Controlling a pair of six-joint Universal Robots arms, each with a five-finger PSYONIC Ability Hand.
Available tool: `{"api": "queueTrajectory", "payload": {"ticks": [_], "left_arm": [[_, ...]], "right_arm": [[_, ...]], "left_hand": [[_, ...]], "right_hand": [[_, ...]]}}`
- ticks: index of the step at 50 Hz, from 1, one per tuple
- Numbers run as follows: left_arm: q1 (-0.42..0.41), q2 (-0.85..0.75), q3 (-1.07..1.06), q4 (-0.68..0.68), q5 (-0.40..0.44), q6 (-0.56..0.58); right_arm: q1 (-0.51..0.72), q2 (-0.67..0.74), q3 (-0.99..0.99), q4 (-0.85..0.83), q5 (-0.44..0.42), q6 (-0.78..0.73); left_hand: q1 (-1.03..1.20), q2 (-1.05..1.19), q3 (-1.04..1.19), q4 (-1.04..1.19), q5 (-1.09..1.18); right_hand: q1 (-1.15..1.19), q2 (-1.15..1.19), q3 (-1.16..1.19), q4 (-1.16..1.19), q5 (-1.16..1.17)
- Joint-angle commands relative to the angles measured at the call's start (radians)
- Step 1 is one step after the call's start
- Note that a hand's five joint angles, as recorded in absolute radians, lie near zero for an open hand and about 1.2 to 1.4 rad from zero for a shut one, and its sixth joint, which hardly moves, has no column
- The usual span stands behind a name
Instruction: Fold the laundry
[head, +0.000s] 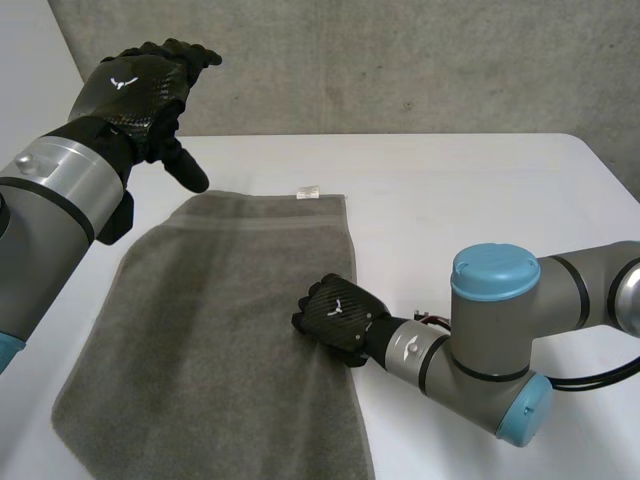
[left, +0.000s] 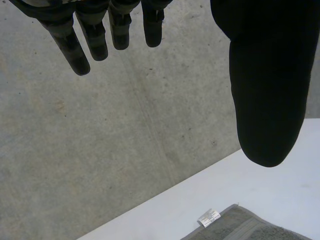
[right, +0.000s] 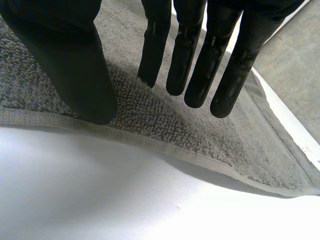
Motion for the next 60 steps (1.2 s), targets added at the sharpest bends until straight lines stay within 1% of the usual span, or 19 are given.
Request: {"api": "queueTrajectory", "payload": {"ticks": [1,2,3,4,11,16,19,21,22,24,27,32,44,52,54,56,57,59,60], "left_arm": [[0.000,0.000,0.000,0.000,0.000,0.000],[0.000,0.000,0.000,0.000,0.000,0.000],[0.000,0.000,0.000,0.000,0.000,0.000],[0.000,0.000,0.000,0.000,0.000,0.000],[0.000,-0.003,0.005,0.002,0.002,0.000],[0.013,-0.041,0.019,0.017,0.002,0.000],[0.051,-0.082,0.042,0.022,-0.002,0.000],[0.121,-0.128,0.046,0.005,0.005,0.001],[0.122,-0.128,0.046,0.005,0.005,0.001],[0.167,-0.160,0.025,-0.012,0.006,0.001],[0.186,-0.171,0.008,-0.021,0.008,0.005],[0.224,-0.204,-0.087,-0.026,0.012,0.041],[0.158,-0.173,-0.171,-0.023,0.057,0.049],[0.146,-0.273,-0.187,0.072,0.067,0.049],[0.146,-0.293,-0.179,0.103,0.089,0.049],[0.138,-0.311,-0.147,0.161,0.165,0.044],[0.138,-0.311,-0.147,0.161,0.166,0.044],[0.109,-0.338,-0.078,0.227,0.268,0.040],[0.109,-0.339,-0.078,0.227,0.268,0.040]], "right_arm": [[0.010,0.019,-0.005,-0.002,0.002,0.000],[0.011,0.022,-0.007,-0.002,0.004,0.000],[0.011,0.022,-0.007,-0.002,0.004,0.000],[0.013,0.024,-0.008,-0.004,0.002,0.000],[0.013,-0.019,-0.016,-0.002,0.004,0.051],[-0.002,-0.127,-0.018,0.012,-0.010,0.236],[-0.013,-0.148,-0.016,0.025,-0.010,0.258],[-0.083,-0.214,-0.010,0.077,-0.009,0.249],[-0.084,-0.214,-0.010,0.078,-0.009,0.248],[-0.171,-0.284,0.002,0.148,-0.019,0.227],[-0.216,-0.331,0.005,0.191,-0.016,0.204],[-0.219,-0.419,0.007,0.207,-0.013,0.215],[-0.176,-0.473,-0.067,0.208,0.044,0.304],[-0.115,-0.495,-0.081,0.214,0.044,0.311],[-0.102,-0.519,-0.078,0.219,0.042,0.316],[-0.095,-0.526,-0.076,0.223,0.037,0.321],[-0.084,-0.533,-0.076,0.226,0.027,0.327],[-0.072,-0.541,-0.078,0.226,0.011,0.334],[-0.072,-0.541,-0.078,0.226,0.011,0.334]], "left_hand": [[-0.004,0.010,0.009,0.008,-0.031],[-0.004,0.010,0.009,0.008,-0.031],[-0.004,0.010,0.009,0.008,-0.031],[-0.004,0.010,0.009,0.008,-0.031],[-0.004,0.010,0.009,0.008,-0.031],[-0.004,0.010,0.009,0.008,-0.031],[-0.004,0.010,0.009,0.008,-0.031],[-0.004,0.010,0.009,0.008,-0.031],[-0.004,0.010,0.009,0.008,-0.031],[-0.004,0.010,0.009,0.008,-0.031],[-0.004,0.010,0.009,0.008,-0.031],[-0.004,0.010,0.009,0.008,-0.031],[-0.004,0.010,0.009,0.008,-0.031],[-0.004,0.010,0.009,0.008,-0.031],[-0.004,0.010,0.009,0.008,-0.031],[-0.004,0.010,0.009,0.008,-0.031],[-0.004,0.010,0.009,0.008,-0.031],[-0.004,0.010,0.009,0.008,-0.031],[-0.004,0.010,0.009,0.008,-0.031]], "right_hand": [[0.388,0.267,0.268,0.267,0.299],[0.532,0.410,0.412,0.411,0.443],[0.533,0.412,0.413,0.412,0.444],[0.680,0.559,0.560,0.559,0.591],[0.682,0.560,0.562,0.561,0.593],[0.682,0.560,0.562,0.561,0.593],[0.682,0.560,0.562,0.561,0.593],[0.682,0.560,0.562,0.561,0.593],[0.682,0.560,0.562,0.561,0.593],[0.682,0.560,0.562,0.561,0.593],[0.682,0.560,0.562,0.561,0.593],[0.682,0.560,0.562,0.561,0.593],[0.682,0.560,0.562,0.561,0.593],[0.682,0.560,0.562,0.561,0.593],[0.682,0.560,0.562,0.561,0.593],[0.682,0.560,0.562,0.561,0.593],[0.682,0.560,0.562,0.561,0.593],[0.682,0.560,0.562,0.561,0.593],[0.682,0.560,0.562,0.561,0.593]]}}
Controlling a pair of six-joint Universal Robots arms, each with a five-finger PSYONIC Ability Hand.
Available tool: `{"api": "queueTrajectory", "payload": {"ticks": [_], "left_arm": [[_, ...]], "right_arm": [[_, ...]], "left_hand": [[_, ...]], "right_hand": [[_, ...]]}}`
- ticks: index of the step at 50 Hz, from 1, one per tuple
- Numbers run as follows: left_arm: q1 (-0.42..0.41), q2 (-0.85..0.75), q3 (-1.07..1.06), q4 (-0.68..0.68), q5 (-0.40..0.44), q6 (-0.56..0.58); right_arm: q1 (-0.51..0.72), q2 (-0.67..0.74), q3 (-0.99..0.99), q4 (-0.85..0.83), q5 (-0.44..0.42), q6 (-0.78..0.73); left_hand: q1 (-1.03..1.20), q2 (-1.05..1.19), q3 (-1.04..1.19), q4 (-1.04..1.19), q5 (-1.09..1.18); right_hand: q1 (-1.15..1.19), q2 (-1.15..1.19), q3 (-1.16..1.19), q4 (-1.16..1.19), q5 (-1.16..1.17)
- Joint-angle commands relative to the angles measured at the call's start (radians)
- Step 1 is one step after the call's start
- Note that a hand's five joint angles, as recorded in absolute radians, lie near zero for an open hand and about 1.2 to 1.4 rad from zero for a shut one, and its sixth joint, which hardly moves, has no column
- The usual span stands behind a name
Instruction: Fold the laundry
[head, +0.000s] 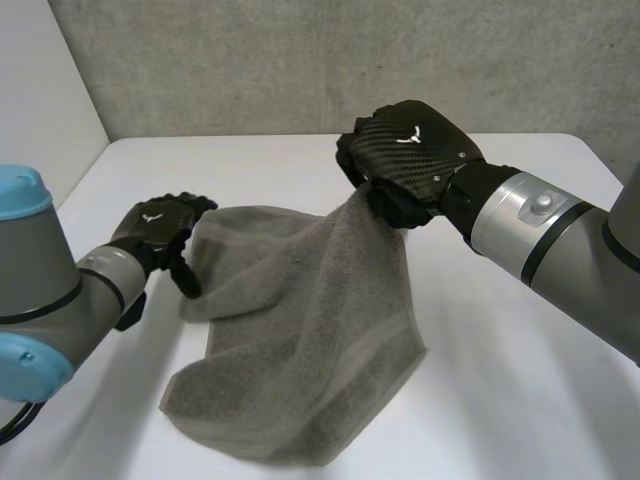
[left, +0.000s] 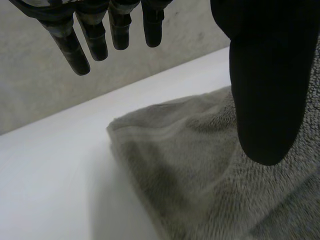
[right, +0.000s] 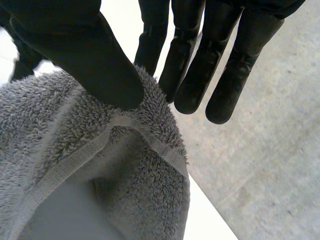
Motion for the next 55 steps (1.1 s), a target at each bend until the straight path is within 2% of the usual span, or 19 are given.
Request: {"api": "queueTrajectory", "payload": {"ticks": [1,8,13,16,17,18,19,20,23,25,26,28,29,31,32,33,35,46,55], "left_arm": [[-0.059,-0.082,0.142,0.142,0.216,-0.010],[-0.119,-0.231,0.322,0.075,0.421,-0.036],[-0.153,-0.369,0.447,-0.161,0.643,-0.064],[-0.155,-0.394,0.478,-0.207,0.694,-0.065],[-0.155,-0.411,0.507,-0.245,0.729,-0.068],[-0.155,-0.411,0.508,-0.246,0.729,-0.068],[-0.155,-0.418,0.539,-0.278,0.753,-0.073],[-0.153,-0.418,0.567,-0.275,0.726,-0.077],[-0.153,-0.414,0.589,-0.263,0.666,-0.087],[-0.150,-0.389,0.621,-0.215,0.453,-0.119],[-0.150,-0.389,0.621,-0.215,0.452,-0.119],[-0.141,-0.334,0.618,-0.130,0.189,-0.168],[-0.141,-0.334,0.618,-0.129,0.188,-0.168],[-0.132,-0.261,0.581,-0.054,-0.054,-0.212],[-0.132,-0.260,0.581,-0.054,-0.055,-0.212],[-0.126,-0.218,0.546,-0.033,-0.146,-0.224],[-0.119,-0.169,0.494,-0.023,-0.207,-0.231],[-0.142,0.218,-0.073,-0.003,-0.214,-0.228],[-0.369,0.395,-0.356,-0.008,-0.231,-0.251]], "right_arm": [[0.043,-0.042,0.001,0.007,-0.046,0.022],[0.054,-0.071,-0.019,-0.002,-0.053,0.027],[0.051,-0.054,-0.054,-0.004,-0.028,0.024],[0.047,-0.028,-0.074,-0.005,-0.008,0.019],[0.047,-0.028,-0.074,-0.005,-0.007,0.019],[0.047,-0.011,-0.089,-0.004,0.003,0.017],[0.043,0.004,-0.110,-0.004,0.012,0.017],[0.043,0.004,-0.111,-0.004,0.012,0.017],[0.040,0.023,-0.149,-0.004,0.026,0.016],[0.040,0.035,-0.166,-0.004,0.026,0.016],[0.040,0.050,-0.186,-0.004,0.028,0.016],[0.039,0.064,-0.207,-0.004,0.028,0.017],[0.039,0.079,-0.230,-0.004,0.028,0.019],[0.039,0.098,-0.253,-0.002,0.031,0.020],[0.039,0.111,-0.279,-0.002,0.034,0.020],[0.039,0.112,-0.279,-0.002,0.034,0.020],[0.039,0.145,-0.333,-0.001,0.037,0.023],[0.051,0.233,-0.428,0.007,0.025,0.027],[0.056,0.282,-0.356,0.030,0.012,0.025]], "left_hand": [[-0.004,0.010,0.009,0.008,-0.031],[-0.001,0.013,0.012,0.011,-0.028],[0.037,0.051,0.050,0.049,0.009],[0.111,0.125,0.123,0.122,0.083],[0.323,0.337,0.335,0.335,0.295],[0.325,0.339,0.338,0.337,0.297],[0.901,0.915,0.913,0.912,0.873],[1.214,1.228,1.227,1.226,1.186],[1.217,1.231,1.230,1.229,1.190],[1.217,1.231,1.230,1.229,1.190],[1.217,1.231,1.230,1.229,1.190],[1.217,1.231,1.230,1.229,1.190],[1.217,1.231,1.230,1.229,1.190],[1.217,1.231,1.230,1.229,1.190],[1.217,1.231,1.230,1.229,1.190],[1.217,1.231,1.230,1.229,1.190],[1.217,1.231,1.230,1.229,1.190],[1.217,1.231,1.230,1.229,1.190],[1.217,1.231,1.230,1.229,1.190]], "right_hand": [[0.446,0.222,0.217,0.207,0.240],[0.446,0.222,0.217,0.207,0.240],[0.446,0.222,0.217,0.207,0.240],[0.446,0.222,0.217,0.207,0.240],[0.446,0.222,0.217,0.207,0.240],[0.446,0.222,0.217,0.207,0.240],[0.446,0.222,0.217,0.207,0.240],[0.446,0.222,0.217,0.207,0.240],[0.446,0.222,0.217,0.207,0.240],[0.446,0.222,0.217,0.207,0.240],[0.446,0.222,0.217,0.207,0.240],[0.446,0.222,0.217,0.207,0.240],[0.446,0.222,0.217,0.207,0.240],[0.446,0.222,0.217,0.207,0.240],[0.446,0.222,0.217,0.207,0.240],[0.446,0.222,0.217,0.207,0.240],[0.446,0.222,0.217,0.207,0.240],[0.446,0.222,0.217,0.207,0.240],[0.446,0.222,0.217,0.207,0.240]]}}
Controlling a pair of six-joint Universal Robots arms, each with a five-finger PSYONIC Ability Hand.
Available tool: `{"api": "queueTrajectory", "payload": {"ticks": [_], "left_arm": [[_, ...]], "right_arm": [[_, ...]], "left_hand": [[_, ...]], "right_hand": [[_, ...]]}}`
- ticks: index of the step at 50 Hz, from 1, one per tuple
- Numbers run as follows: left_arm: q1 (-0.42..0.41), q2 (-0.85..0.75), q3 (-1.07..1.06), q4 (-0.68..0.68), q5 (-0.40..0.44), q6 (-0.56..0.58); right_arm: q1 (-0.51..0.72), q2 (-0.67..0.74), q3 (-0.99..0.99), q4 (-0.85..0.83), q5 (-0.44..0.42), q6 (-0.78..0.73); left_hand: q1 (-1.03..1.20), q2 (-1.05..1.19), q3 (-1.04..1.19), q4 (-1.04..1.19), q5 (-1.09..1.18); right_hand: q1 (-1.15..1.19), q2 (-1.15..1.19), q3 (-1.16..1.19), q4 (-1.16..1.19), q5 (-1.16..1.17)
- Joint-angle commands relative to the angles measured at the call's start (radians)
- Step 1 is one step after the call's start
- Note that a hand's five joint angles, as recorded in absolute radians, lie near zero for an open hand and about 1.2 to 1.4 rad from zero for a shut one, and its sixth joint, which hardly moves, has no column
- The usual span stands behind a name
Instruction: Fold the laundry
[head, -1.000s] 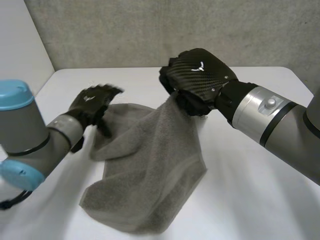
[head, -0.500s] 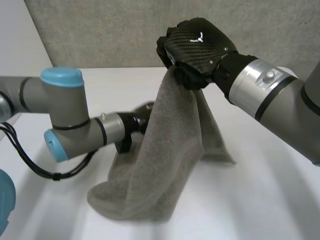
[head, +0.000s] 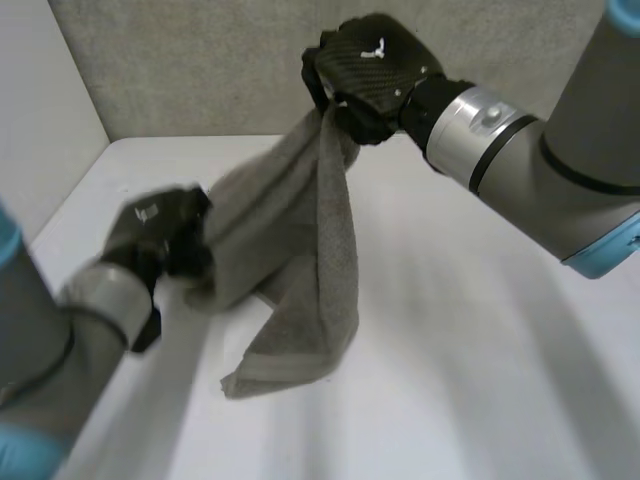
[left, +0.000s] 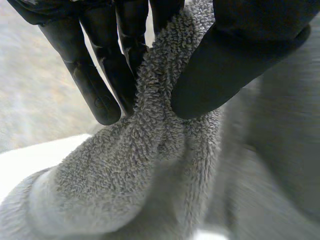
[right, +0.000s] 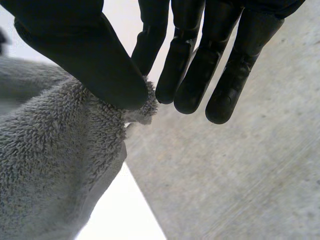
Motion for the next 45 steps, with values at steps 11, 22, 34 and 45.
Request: {"api": "queueTrajectory", "payload": {"ticks": [11,22,34,45], "left_arm": [[-0.258,0.066,-0.209,-0.049,0.001,-0.093],[0.028,0.058,-0.022,-0.092,0.025,0.011],[0.135,-0.296,0.203,-0.092,0.304,0.143],[0.155,-0.414,0.245,-0.083,0.471,0.140]], "right_arm": [[0.016,0.050,0.228,0.042,-0.064,-0.079],[-0.002,-0.073,0.389,0.042,-0.230,-0.155],[-0.012,-0.130,0.441,0.038,-0.245,-0.159],[-0.010,-0.140,0.443,0.033,-0.267,-0.159]], "left_hand": [[-0.410,-0.479,-0.478,-0.480,-0.462],[-0.935,-1.005,-1.004,-1.005,-0.988],[-0.906,-0.975,-0.974,-0.976,-0.959],[-0.912,-0.981,-0.980,-0.982,-0.964]], "right_hand": [[0.446,0.215,0.210,0.202,0.235],[0.446,0.215,0.210,0.202,0.235],[0.446,0.215,0.210,0.202,0.235],[0.446,0.215,0.210,0.202,0.235]]}}
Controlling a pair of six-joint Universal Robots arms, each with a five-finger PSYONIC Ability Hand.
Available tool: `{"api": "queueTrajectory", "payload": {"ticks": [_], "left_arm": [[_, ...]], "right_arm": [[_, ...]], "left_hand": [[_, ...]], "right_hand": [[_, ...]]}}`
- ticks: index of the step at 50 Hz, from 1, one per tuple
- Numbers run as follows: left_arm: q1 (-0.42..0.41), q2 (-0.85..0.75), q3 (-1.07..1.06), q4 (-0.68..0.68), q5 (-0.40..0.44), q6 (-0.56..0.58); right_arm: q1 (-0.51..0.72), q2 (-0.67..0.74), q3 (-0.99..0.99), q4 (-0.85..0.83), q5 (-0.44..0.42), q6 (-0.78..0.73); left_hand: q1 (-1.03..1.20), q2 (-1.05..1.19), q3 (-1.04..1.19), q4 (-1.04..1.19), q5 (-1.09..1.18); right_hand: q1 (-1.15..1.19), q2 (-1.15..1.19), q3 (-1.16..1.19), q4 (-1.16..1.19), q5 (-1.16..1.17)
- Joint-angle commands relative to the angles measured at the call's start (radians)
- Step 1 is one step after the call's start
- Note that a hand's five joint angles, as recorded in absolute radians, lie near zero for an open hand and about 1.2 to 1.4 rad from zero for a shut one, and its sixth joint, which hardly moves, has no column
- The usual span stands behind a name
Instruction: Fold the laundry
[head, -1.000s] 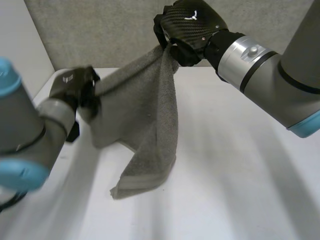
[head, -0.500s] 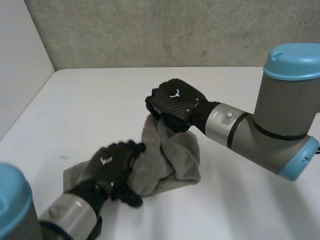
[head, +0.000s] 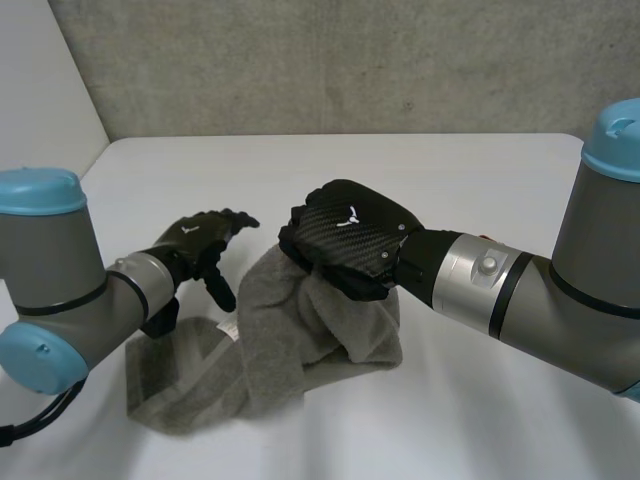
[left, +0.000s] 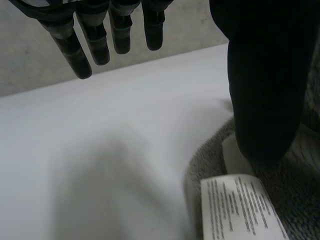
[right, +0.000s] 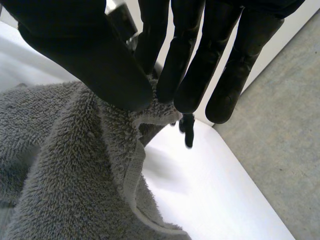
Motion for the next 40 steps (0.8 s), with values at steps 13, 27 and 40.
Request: {"api": "queueTrajectory", "payload": {"ticks": [13,27,40], "left_arm": [[0.001,-0.110,0.043,-0.075,0.407,-0.012],[0.007,-0.072,0.084,-0.022,0.253,-0.009],[0.010,0.166,0.031,0.059,0.012,-0.012]], "right_arm": [[-0.003,-0.042,-0.017,-0.014,-0.016,0.001],[-0.057,-0.044,-0.034,-0.044,-0.014,0.000],[-0.069,-0.044,-0.050,-0.037,-0.009,0.014]], "left_hand": [[0.413,0.418,0.416,0.418,0.410],[1.184,1.189,1.187,1.188,1.181],[1.184,1.189,1.187,1.188,1.181]], "right_hand": [[0.435,0.205,0.210,0.202,0.229],[0.435,0.205,0.210,0.202,0.229],[0.435,0.205,0.210,0.202,0.229]]}}
